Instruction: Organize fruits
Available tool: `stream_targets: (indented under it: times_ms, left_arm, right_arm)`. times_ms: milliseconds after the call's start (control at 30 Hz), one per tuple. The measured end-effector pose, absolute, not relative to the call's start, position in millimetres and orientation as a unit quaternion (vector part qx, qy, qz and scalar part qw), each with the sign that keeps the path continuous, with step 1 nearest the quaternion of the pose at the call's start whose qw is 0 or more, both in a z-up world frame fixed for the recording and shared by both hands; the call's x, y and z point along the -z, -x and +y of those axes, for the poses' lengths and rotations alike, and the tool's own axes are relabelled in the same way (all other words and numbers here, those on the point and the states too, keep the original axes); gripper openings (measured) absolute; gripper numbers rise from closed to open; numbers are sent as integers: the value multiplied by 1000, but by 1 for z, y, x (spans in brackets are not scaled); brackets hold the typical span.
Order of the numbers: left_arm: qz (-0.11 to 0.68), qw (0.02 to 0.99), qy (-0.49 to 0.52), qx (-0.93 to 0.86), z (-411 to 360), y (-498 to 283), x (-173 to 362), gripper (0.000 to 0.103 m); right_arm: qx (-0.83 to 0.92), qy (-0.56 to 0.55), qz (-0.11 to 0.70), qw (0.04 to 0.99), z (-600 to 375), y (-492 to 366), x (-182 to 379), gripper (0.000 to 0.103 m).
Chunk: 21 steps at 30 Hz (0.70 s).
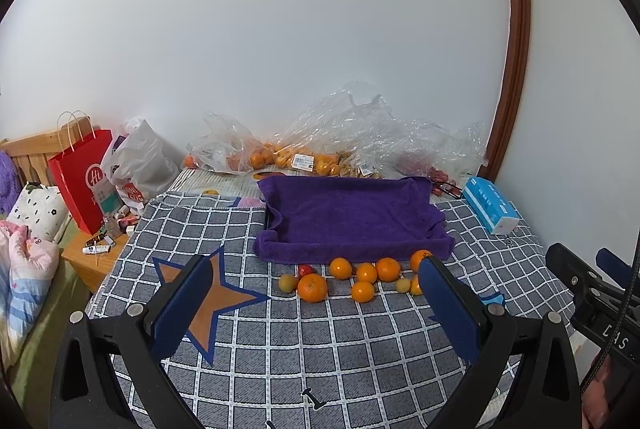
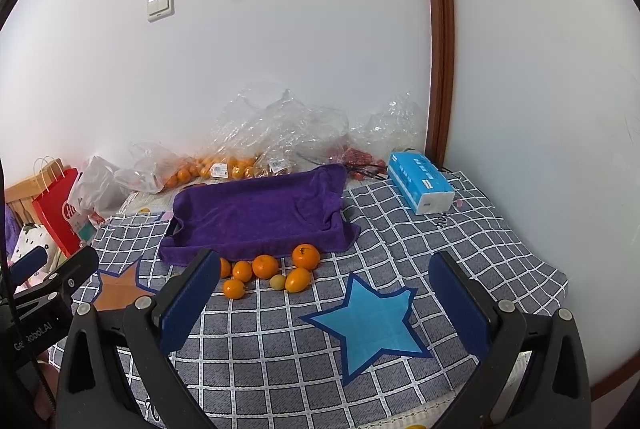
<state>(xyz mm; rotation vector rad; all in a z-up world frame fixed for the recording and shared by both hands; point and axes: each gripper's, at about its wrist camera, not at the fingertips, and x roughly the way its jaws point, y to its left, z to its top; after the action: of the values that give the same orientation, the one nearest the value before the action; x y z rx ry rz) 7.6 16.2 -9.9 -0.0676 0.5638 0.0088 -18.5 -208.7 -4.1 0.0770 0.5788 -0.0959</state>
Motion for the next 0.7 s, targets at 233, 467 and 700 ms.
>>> stream_targets:
  times_ms: [233,467,700]
  left_arm:
    - [278,960,32,-4,17,-7,10,103]
    - [278,960,33,-5,16,-7,10,103]
    - [279,960,33,-5,16,-7,9,103]
  right_arm:
    - [46,-34,284,957,-207,19,5,102]
    - [45,-34,282,958,-205,20,4,102]
    - [45,-34,281,958,-203,20,4,102]
